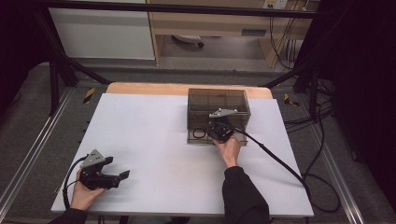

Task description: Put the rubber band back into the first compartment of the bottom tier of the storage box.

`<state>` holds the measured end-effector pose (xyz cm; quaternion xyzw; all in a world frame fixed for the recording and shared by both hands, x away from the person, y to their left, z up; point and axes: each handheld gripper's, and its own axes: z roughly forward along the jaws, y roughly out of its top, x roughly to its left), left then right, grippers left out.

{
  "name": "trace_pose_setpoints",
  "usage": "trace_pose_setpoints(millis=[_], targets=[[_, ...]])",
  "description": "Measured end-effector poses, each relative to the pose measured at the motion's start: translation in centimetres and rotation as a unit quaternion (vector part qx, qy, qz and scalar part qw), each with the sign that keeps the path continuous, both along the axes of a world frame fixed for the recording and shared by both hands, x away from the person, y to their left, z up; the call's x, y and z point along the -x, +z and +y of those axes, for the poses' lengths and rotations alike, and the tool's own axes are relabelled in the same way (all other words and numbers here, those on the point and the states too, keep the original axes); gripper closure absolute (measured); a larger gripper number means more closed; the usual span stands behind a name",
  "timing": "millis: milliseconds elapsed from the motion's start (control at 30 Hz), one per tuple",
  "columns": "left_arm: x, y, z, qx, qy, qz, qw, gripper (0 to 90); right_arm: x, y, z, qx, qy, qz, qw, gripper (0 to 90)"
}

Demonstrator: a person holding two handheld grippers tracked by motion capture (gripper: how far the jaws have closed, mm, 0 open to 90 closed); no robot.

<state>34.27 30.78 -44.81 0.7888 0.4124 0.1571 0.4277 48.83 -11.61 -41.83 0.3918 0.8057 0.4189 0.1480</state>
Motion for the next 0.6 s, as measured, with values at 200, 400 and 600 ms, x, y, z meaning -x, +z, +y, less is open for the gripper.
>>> trace_pose_setpoints(millis=[200, 400, 600], targets=[[0.0, 0.0, 0.0, 0.0, 0.0, 0.0, 1.0, 6.0, -0.4, -0.2, 0.0, -0.002, -0.007, 0.002, 1.0, 87.7], [0.0, 0.0, 0.0, 0.0, 0.0, 0.0, 1.0, 6.0, -0.7, -0.6, 0.1, 0.001, -0.011, 0.005, 0.9999, 87.8], [0.0, 0.0, 0.0, 0.0, 0.0, 0.0, 1.0, 6.0, -1.0, -1.1, 0.2, 0.002, -0.015, 0.009, 0.9999, 87.7]])
